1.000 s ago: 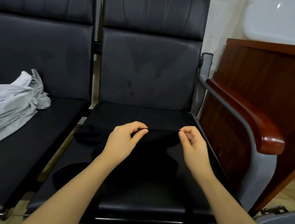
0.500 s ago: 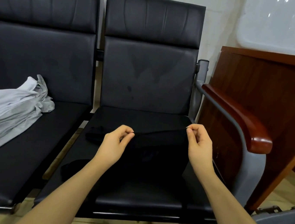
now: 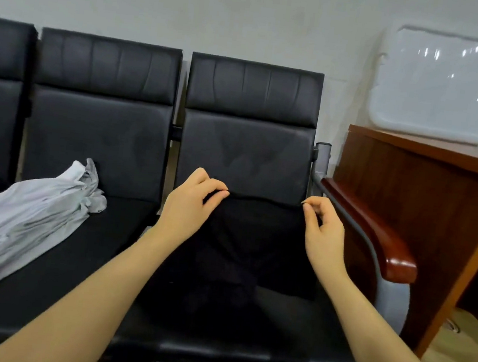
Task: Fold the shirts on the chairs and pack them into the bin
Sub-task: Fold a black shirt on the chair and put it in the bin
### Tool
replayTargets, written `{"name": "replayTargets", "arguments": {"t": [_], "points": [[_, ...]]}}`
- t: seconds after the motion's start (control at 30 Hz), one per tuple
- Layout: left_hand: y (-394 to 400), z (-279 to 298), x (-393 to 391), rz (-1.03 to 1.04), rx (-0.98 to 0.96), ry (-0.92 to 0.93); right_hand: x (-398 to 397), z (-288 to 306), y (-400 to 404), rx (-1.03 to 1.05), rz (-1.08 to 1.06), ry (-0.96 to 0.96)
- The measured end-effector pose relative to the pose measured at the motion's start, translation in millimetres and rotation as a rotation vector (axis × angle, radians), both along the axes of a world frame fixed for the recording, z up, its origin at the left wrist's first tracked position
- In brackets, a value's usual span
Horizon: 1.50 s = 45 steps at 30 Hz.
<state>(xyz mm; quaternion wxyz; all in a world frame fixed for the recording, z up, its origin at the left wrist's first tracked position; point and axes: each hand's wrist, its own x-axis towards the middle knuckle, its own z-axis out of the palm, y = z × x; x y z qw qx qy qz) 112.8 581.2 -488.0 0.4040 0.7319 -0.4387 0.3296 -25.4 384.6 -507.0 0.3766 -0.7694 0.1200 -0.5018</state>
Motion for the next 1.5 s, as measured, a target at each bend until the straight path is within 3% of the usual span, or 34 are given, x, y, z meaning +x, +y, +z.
{"name": "replayTargets", "arguments": {"t": [0.3, 0.5, 0.93, 1.2, 1.4, 1.5], "points": [[16.5, 76.5, 2.2, 0.055, 0.000, -0.385, -3.8, 82.6, 5.3, -0.113, -0.027, -0.105], [15.9, 83.9, 7.3, 0.055, 0.066, -0.566, -7.4, 96.2, 3.6, -0.149, -0.077, -0.124], [-15.1, -36.4, 79.8, -0.012, 0.240, -0.305, 65.1, -12.2, -31.6, -0.091, -0.071, 0.169], [-44.9, -68.5, 139.8, 0.049, 0.238, -0.086, 133.6, -44.7, -46.1, -0.003, -0.036, 0.270], [-31.6, -87.9, 144.9, 0.082, 0.443, -0.105, 140.2, -64.3, -34.8, -0.117, 0.050, 0.404], [-15.2, -98.1, 127.1, -0.032, 0.584, 0.067, 123.8, -71.2, -22.8, -0.181, 0.158, 0.444]]}}
